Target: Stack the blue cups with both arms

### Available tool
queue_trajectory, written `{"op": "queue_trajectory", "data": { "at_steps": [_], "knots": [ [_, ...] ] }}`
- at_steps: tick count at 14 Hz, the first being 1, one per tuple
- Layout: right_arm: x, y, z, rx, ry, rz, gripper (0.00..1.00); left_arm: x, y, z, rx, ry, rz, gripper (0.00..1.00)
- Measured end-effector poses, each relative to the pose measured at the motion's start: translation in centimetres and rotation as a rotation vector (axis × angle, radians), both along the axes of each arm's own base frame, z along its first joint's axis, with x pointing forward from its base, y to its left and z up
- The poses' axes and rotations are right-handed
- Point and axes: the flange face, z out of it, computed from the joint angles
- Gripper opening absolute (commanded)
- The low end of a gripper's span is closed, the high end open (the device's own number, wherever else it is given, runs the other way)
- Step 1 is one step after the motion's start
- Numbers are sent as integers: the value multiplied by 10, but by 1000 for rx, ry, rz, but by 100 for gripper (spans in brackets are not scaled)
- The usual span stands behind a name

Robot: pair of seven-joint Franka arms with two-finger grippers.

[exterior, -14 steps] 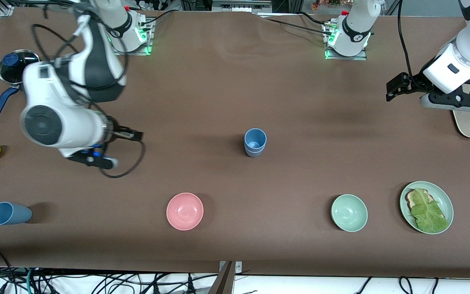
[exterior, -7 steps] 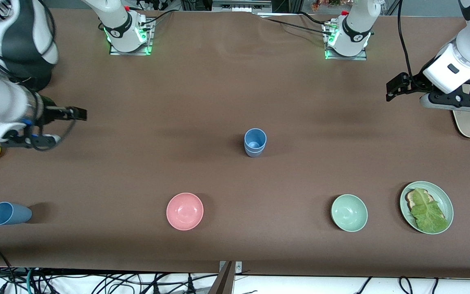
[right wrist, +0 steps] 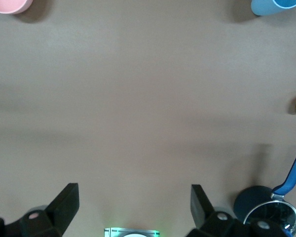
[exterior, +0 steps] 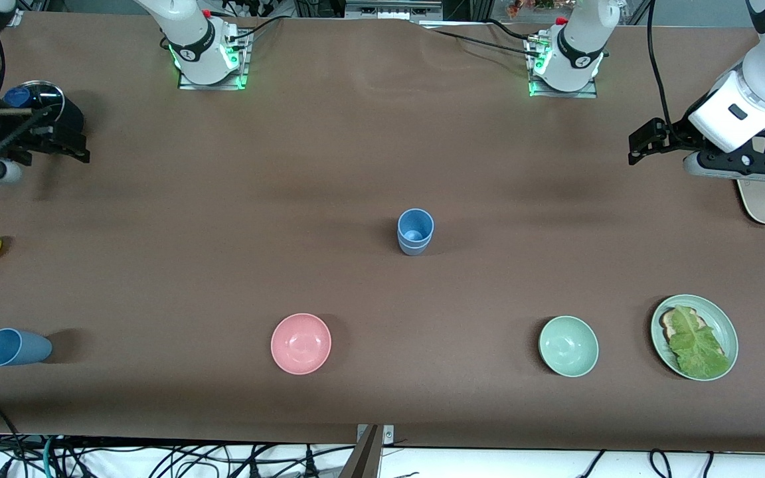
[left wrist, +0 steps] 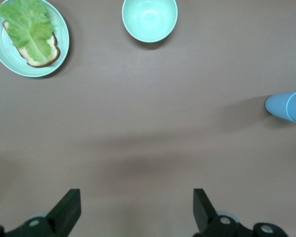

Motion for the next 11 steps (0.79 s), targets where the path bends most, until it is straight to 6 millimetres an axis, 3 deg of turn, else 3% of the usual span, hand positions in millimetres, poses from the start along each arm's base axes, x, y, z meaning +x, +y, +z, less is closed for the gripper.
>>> {"op": "queue_trajectory", "data": {
  "at_steps": [3, 7, 11],
  "knots": [
    [-8, 6, 11, -3, -23, -87, 100, 0, 0, 0, 0, 0, 0, 100],
    [-11, 27, 7, -4, -20, -82, 100, 0, 0, 0, 0, 0, 0, 100],
    [-8, 23, 1, -4, -13, -90, 100, 0, 0, 0, 0, 0, 0, 100]
  ]
}}
